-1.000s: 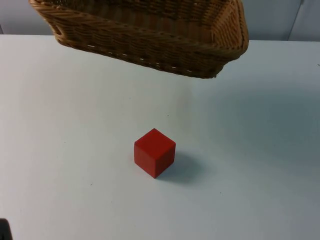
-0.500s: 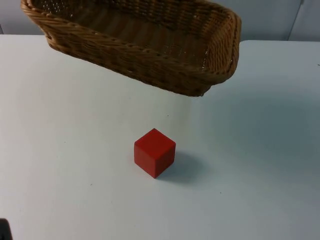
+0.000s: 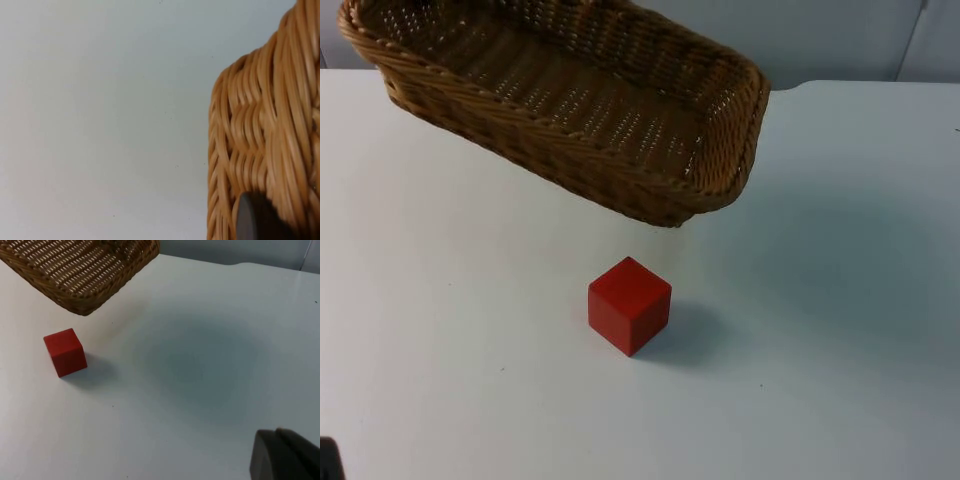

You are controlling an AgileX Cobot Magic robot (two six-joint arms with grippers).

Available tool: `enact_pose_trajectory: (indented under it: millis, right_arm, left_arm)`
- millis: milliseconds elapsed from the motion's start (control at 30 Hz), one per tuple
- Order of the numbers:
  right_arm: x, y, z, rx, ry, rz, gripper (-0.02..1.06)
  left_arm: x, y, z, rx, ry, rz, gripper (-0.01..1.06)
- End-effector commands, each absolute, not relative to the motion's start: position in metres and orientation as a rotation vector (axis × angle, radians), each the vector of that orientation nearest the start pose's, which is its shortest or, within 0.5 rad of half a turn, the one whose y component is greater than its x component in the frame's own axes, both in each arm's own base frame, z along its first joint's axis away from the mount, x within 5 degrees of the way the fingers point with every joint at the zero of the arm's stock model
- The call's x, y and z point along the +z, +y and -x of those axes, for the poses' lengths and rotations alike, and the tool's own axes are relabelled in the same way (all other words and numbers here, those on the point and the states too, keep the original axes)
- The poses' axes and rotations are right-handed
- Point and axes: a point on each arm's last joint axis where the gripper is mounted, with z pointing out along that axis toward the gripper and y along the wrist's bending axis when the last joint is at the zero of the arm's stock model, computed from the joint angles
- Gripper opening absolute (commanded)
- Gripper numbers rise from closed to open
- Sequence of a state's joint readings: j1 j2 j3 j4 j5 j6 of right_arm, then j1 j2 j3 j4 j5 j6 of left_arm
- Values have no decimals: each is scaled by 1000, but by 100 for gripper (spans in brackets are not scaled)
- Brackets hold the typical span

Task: Pick up the basket with the left hand and place the cube into the basket with the right hand.

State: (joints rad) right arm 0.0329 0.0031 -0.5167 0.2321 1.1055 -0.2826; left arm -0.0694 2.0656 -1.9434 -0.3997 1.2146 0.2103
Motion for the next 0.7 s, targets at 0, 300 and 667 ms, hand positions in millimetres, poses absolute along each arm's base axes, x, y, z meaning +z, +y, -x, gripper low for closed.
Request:
enact_pose_trajectory:
  millis: [0,300,667]
  right_arm:
    - [280,19,10,124,2023,344,0]
    - [280,19,10,124,2023,344,0]
    - [280,19,10,124,2023,344,0]
  left_arm:
    - [299,-68,-443,-557,2697,-272,0]
    - [299,-67,-443,-555,2692,-269,0]
    - [299,-67,-444,-553,2685,-266,0]
